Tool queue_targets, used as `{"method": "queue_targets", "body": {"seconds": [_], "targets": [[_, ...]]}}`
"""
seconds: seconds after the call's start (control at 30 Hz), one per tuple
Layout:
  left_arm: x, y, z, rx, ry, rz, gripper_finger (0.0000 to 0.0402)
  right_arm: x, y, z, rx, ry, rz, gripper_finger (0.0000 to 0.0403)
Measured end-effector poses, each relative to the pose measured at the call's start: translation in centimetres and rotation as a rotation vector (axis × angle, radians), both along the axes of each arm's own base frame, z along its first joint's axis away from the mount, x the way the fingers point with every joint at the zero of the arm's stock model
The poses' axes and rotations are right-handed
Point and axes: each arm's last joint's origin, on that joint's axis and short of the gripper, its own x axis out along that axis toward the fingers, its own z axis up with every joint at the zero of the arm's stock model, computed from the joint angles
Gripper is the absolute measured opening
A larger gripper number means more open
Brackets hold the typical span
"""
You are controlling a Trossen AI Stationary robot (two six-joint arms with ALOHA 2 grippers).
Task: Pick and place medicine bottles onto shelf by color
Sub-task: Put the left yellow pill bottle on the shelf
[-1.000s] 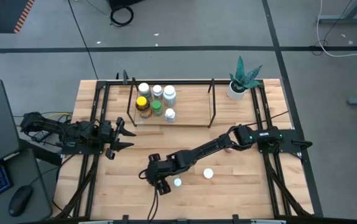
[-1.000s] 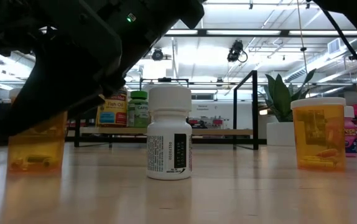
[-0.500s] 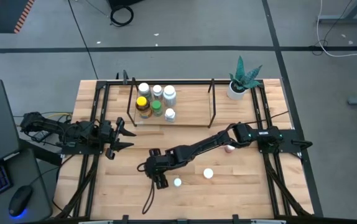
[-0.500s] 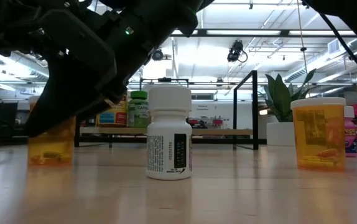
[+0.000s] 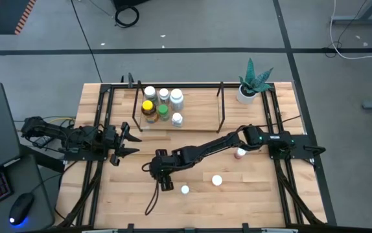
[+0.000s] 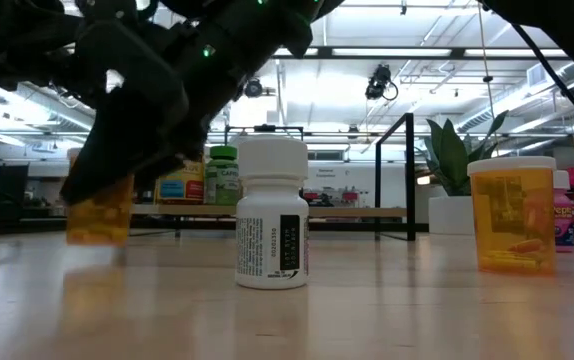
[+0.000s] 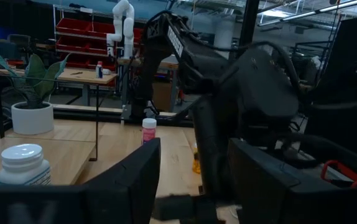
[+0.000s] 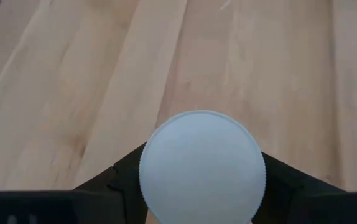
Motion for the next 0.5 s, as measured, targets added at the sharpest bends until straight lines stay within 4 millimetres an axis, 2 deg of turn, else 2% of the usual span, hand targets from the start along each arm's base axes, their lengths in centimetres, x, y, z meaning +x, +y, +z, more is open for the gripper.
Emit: {"method": "queue_targets", "body": {"seconds": [0.33, 0.5], "targets": [[0.0, 0.0, 0.0, 0.000, 0.000, 0.000, 0.0198, -1.1, -1.7, 3.7, -0.044, 0.018, -0.064, 0.0213], [0.0, 0.0, 0.0, 0.000, 0.000, 0.000, 0.0193, -2.0, -2.1, 4.9, -0.096, 0.058, -0.097, 0.0213]]}}
